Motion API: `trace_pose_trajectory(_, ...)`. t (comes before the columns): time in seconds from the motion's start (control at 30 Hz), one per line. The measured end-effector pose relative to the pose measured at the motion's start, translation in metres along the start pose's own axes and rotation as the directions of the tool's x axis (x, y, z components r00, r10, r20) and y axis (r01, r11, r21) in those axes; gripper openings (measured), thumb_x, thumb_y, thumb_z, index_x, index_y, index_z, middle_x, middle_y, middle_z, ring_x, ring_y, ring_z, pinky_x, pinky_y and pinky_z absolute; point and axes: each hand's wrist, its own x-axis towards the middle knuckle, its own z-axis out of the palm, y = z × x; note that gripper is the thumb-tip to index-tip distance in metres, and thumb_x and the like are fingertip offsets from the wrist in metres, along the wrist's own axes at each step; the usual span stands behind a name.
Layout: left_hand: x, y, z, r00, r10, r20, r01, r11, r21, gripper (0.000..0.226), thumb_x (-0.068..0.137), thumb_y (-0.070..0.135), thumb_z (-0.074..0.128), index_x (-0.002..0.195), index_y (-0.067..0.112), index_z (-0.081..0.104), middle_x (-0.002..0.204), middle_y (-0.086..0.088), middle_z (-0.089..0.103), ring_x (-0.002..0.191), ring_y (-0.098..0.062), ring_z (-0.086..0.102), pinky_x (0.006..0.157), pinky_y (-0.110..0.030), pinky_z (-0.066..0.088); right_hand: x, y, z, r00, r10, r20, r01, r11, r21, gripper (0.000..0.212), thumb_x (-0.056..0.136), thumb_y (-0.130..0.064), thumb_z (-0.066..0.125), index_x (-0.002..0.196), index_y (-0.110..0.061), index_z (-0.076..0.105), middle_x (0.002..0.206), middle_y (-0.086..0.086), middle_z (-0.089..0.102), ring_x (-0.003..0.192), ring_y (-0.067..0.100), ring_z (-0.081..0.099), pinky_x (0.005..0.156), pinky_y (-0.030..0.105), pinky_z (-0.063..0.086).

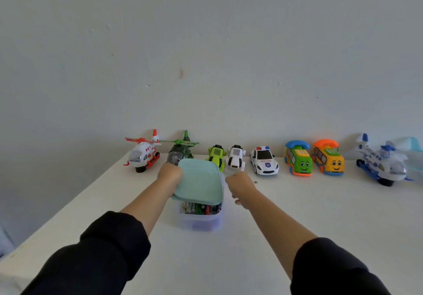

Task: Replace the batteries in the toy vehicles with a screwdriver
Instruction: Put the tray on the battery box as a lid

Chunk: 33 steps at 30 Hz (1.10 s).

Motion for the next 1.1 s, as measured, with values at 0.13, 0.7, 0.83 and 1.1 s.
trace_pose_trajectory(0.13, 0.004, -0.017, 0.005, 0.992, 0.121, -0.033, -0.108, 0.959, 0.262, 0.031, 0.091, 0.010, 0.038, 0.114, 0.000, 0.056, 0.117, -0.020, 0.058, 0.106, -0.035, 0.055, 0.077, -0.037, 0.042, -0.006, 0.013, 0.008, 0.991, 0.129, 0.033, -0.133, 0.980, 0.151, 0.011, 0.095, -0.016, 0.039, 0.100, -0.006, 0.044, 0.078, 0.008, 0.044, 0.069, 0.023, 0.047, 0.053, 0.027, 0.039)
trace_pose_trajectory(0.7, -0.011, -0.020, 0.023, 0.972, 0.235, 0.024, -0.187, 0.706, 0.683, 0.032, 0.097, 0.018, 0.033, 0.120, 0.012, 0.054, 0.120, -0.008, 0.055, 0.110, -0.027, 0.054, 0.081, -0.033, 0.042, 0.000, 0.033, 0.034, 0.996, -0.016, -0.086, 0.022, 0.997, 0.068, 0.032, 0.094, -0.015, 0.039, 0.063, -0.012, 0.031, 0.064, 0.004, 0.035, 0.056, 0.020, 0.034, 0.050, 0.026, 0.033)
trace_pose_trajectory(0.83, 0.000, -0.021, 0.011, 0.975, 0.212, 0.060, -0.210, 0.815, 0.540, 0.026, 0.094, 0.022, 0.040, 0.109, 0.007, 0.056, 0.112, -0.014, 0.059, 0.100, -0.031, 0.058, 0.080, -0.034, 0.049, -0.004, 0.030, 0.043, 0.991, -0.018, -0.133, 0.005, 0.995, -0.099, 0.027, 0.099, -0.023, 0.031, 0.086, -0.008, 0.049, 0.089, 0.005, 0.052, 0.084, 0.025, 0.048, 0.072, 0.029, 0.037)
trace_pose_trajectory(1.1, -0.006, -0.014, -0.020, 0.930, -0.068, 0.361, -0.035, 0.962, 0.270, 0.027, 0.095, 0.015, 0.047, 0.111, -0.002, 0.060, 0.077, -0.013, 0.061, 0.056, -0.023, 0.059, 0.051, -0.027, 0.052, -0.002, 0.026, 0.045, 0.992, -0.001, -0.128, -0.024, 0.980, -0.200, 0.036, 0.101, -0.025, 0.021, 0.117, -0.006, 0.047, 0.119, 0.012, 0.056, 0.107, 0.028, 0.054, 0.084, 0.034, 0.040)
